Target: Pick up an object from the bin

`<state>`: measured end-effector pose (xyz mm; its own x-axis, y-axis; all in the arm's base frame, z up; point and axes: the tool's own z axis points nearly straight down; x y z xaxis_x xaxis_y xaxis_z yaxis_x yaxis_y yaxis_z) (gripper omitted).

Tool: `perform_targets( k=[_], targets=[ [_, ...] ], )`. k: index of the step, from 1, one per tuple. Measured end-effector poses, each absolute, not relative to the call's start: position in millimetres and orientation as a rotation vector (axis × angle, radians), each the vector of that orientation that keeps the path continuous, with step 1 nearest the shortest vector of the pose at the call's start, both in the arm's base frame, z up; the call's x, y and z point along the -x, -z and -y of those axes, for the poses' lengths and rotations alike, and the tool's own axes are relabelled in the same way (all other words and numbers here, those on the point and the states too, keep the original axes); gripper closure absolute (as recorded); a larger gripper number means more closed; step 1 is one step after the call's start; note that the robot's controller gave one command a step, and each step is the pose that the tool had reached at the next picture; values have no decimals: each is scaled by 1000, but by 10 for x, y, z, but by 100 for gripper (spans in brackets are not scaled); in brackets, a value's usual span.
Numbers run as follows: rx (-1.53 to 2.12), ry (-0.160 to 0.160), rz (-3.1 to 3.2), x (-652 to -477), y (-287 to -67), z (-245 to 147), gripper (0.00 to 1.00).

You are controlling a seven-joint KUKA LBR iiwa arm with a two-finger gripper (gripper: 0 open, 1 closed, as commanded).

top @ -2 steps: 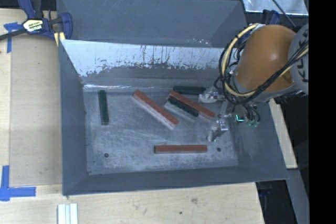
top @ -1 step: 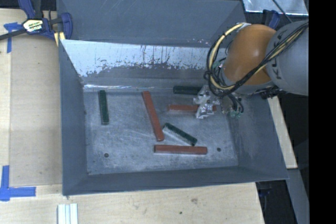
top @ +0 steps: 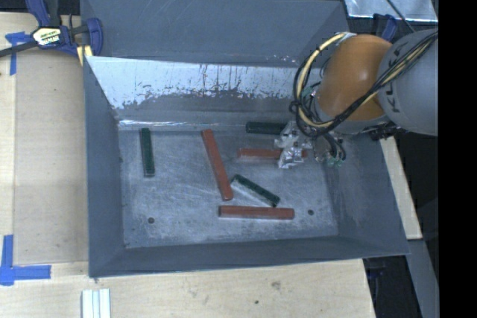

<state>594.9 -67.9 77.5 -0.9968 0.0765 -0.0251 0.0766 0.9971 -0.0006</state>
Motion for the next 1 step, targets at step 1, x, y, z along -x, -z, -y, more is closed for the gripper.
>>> perform_targets(
  k=[1],
  targets=[
    [-65,1,-3137,-5921,-2163,897,100]
  ],
)
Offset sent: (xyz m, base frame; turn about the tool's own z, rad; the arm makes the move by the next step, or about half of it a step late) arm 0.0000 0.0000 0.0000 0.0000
